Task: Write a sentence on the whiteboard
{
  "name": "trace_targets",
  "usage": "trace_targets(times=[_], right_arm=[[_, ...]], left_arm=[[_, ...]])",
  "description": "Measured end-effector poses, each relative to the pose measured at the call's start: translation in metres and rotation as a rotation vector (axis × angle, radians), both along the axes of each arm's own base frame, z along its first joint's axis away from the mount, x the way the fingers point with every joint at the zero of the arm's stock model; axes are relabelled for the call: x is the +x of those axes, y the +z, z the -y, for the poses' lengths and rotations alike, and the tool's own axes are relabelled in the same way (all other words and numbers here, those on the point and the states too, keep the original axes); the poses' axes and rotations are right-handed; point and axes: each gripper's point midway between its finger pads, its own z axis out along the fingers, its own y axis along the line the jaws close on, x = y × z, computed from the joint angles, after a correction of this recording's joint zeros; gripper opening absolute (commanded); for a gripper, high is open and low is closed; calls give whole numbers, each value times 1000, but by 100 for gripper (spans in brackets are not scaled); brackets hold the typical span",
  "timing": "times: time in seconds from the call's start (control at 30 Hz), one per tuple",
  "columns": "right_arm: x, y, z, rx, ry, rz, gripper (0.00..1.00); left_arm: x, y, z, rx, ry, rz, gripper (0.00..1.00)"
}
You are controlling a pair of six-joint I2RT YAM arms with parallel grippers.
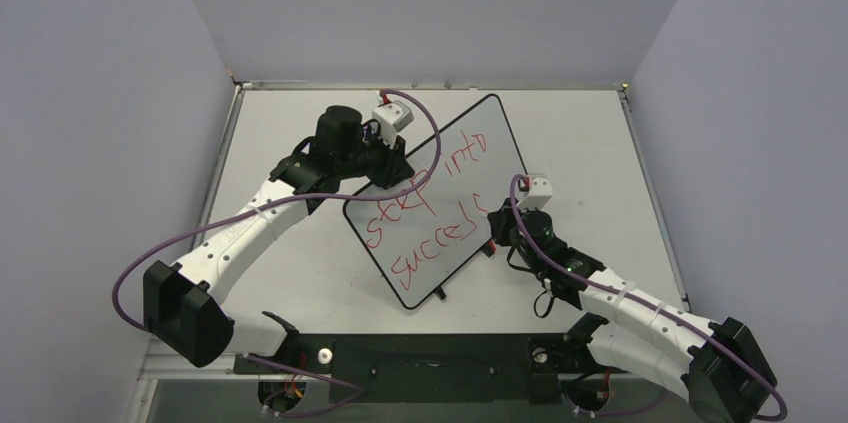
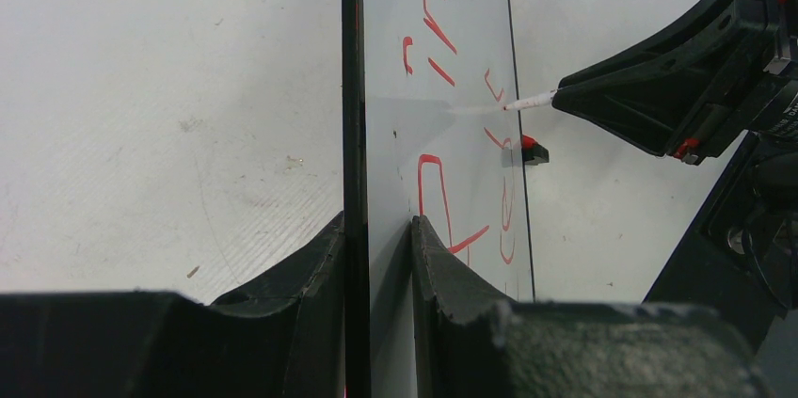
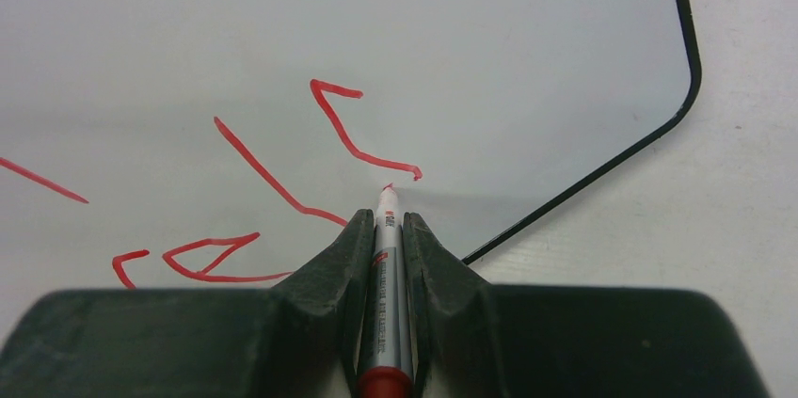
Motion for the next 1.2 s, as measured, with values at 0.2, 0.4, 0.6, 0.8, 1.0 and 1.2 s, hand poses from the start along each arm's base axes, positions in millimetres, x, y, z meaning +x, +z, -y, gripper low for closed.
trace_targets(times=[0.2,0.4,0.6,0.8,1.0,1.2], right_arm=[[-4,0,-8,7,46,-13,0],[-7,10,-14,24,82,-11,0],[-8,11,-13,15,84,-8,0],[-7,4,-11,-3,77,-25,0],[-14,9,-3,-20,67,-37,0],[-16,51,14,4,7,33,0]], left_arm=[[0,0,0,0,1,0,0],[-1,1,0,-1,-1,2,0],[-1,1,1,-1,-4,4,0],[-1,1,1,-1,-4,4,0],[-1,2,1,-1,-4,5,0],[-2,2,1,-2,-4,6,0]])
